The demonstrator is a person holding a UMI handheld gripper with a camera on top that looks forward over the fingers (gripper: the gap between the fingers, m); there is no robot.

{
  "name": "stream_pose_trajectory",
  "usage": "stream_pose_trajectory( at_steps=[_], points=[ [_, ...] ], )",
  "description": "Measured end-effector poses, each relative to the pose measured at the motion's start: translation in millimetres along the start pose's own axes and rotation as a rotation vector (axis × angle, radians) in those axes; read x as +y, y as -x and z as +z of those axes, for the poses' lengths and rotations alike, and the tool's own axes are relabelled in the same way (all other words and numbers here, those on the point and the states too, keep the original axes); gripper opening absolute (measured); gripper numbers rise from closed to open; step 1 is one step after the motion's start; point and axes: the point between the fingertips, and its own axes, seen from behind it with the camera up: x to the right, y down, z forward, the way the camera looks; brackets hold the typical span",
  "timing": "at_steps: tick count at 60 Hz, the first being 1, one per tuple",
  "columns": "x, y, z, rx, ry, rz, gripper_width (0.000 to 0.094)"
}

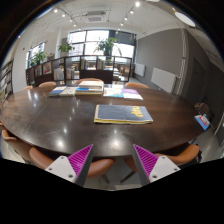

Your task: Fold towel

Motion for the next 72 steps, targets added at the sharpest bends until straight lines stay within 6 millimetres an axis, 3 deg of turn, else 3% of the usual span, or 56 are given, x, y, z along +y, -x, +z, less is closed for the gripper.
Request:
stream_pose_trajectory(
  at_steps=[7, 8, 9, 12, 29, 37, 45, 56, 60, 61, 72],
  points=[
    [1.7, 16.1, 64.1, -0.028, 0.032, 0.003, 0.0781],
    [-2.6, 10.3, 52.7, -0.036, 0.044, 0.005, 0.078],
    [-2.1, 22.0, 78.2, -0.041, 0.043, 0.008, 0.0778],
    [-7.9, 31.9, 111.7, -0.06, 0.058, 0.004, 0.0778],
    [-86.2, 72.1, 284.1, -0.101, 0.07, -0.044, 0.0751],
    [-99.5, 90.6, 343.3, -0.117, 0.095, -0.061, 0.0678],
    [-83.0, 96.2, 372.3, -0.102, 0.165, -0.082, 0.0545],
    [-84.0, 77.5, 375.6, -0.023, 0.135, -0.049, 0.0159],
    [-82.8, 76.7, 376.0, -0.03, 0.132, -0.072, 0.0123],
    [-83.6, 74.4, 377.3, -0.024, 0.13, -0.074, 0.0069],
    [-84.2, 74.8, 376.0, -0.082, 0.164, -0.067, 0.0043]
  ],
)
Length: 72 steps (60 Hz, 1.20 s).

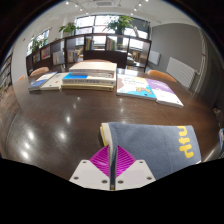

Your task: Fold towel

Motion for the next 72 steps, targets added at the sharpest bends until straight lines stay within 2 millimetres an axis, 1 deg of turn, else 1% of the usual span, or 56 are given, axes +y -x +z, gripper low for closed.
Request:
stream_pose_trajectory(
  at_steps=[3, 5, 8, 14, 17, 20, 23, 27, 31, 33, 34, 35, 37, 38, 42, 44, 46, 47, 49, 52, 53, 54, 59, 64, 67, 72],
  points=[
    [-5.1, -3.5, -6.3, -0.026, 0.007, 0.009, 0.0044],
    [-15.1, -12.9, -16.5, -0.026, -0.002, -0.008, 0.0043],
    [-36.3, -32.7, -31.8, -0.01, -0.046, -0.037, 0.0041],
    [-76.1, -92.8, -67.5, 0.036, -0.118, -0.077, 0.0042],
    [-90.5, -128.7, -81.0, 0.06, -0.144, -0.079, 0.0042],
    [-99.6, -165.5, -90.1, 0.089, -0.16, -0.082, 0.0042],
    [-102.0, -202.1, -95.5, 0.115, -0.163, -0.089, 0.0042],
    [-96.0, -245.4, -94.3, 0.13, -0.159, -0.078, 0.0041],
    [-78.0, -277.4, -86.0, 0.127, -0.125, -0.064, 0.0047],
    [-64.4, -289.0, -79.5, 0.117, -0.1, -0.054, 0.0053],
    [-55.8, -293.1, -71.1, 0.109, -0.09, -0.045, 0.006],
    [-50.2, -297.3, -68.5, 0.098, -0.077, -0.036, 0.0072],
    [-36.0, -303.4, -61.4, 0.078, -0.054, -0.012, 0.0125],
    [-25.5, -302.8, -54.6, 0.073, -0.045, -0.001, 0.0161],
    [-0.6, -318.0, -43.4, 0.068, 0.004, 0.022, 0.0358],
    [6.0, -323.1, -41.9, 0.069, 0.022, 0.024, 0.0437],
    [6.1, -325.3, -43.8, 0.065, 0.025, 0.023, 0.0502],
    [4.2, -322.7, -45.1, 0.063, 0.02, 0.024, 0.0535],
    [-3.2, -323.1, -53.9, 0.058, -0.001, 0.026, 0.062],
    [-21.2, -323.0, -69.6, 0.056, -0.048, 0.029, 0.0733],
    [-27.4, -321.9, -75.9, 0.052, -0.063, 0.028, 0.0749],
    [-37.6, -320.0, -82.5, 0.051, -0.073, 0.025, 0.0757],
    [-63.4, -316.4, -122.8, 0.066, -0.145, 0.018, 0.0759],
    [-88.3, -306.3, -168.1, 0.067, -0.206, 0.007, 0.0761],
    [-96.7, -296.7, -192.7, 0.063, -0.24, 0.016, 0.0764],
    [-103.2, -277.0, -228.8, 0.04, -0.283, 0.03, 0.0763]
  ],
)
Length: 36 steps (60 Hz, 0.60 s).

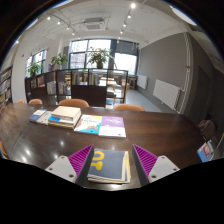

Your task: Fold towel

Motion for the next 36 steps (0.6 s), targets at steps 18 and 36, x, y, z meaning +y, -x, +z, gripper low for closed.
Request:
stream_pose_trajectory(
  at_steps=[18, 36],
  points=[
    [19.9, 61.3, -84.1, -0.034, -0.026, 0.069, 0.0761],
    [41.7, 111.3, -132.5, -0.061, -0.014, 0.06, 0.0764]
  ],
)
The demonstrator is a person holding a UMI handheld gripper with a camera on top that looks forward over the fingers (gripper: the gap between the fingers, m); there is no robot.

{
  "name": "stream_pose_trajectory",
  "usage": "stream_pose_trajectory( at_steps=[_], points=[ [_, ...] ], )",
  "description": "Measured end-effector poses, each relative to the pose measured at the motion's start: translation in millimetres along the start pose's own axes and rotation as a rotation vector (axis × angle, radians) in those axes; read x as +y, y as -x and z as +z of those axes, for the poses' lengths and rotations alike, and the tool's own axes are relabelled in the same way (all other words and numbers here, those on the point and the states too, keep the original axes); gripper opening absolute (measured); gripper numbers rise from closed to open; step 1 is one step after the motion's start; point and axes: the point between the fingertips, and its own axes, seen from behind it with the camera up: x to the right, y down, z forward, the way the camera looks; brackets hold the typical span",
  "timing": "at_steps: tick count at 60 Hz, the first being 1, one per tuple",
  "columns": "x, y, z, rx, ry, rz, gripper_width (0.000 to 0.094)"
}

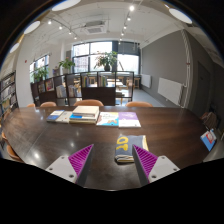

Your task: Fold towel

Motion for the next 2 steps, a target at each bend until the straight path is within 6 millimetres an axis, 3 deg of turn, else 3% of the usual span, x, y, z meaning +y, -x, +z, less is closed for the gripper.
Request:
stream_pose_trajectory(
  at_steps=[2],
  points=[
    [-0.3, 3.4, -3.1, -0.003, -0.002, 0.0, 0.0762]
  ],
)
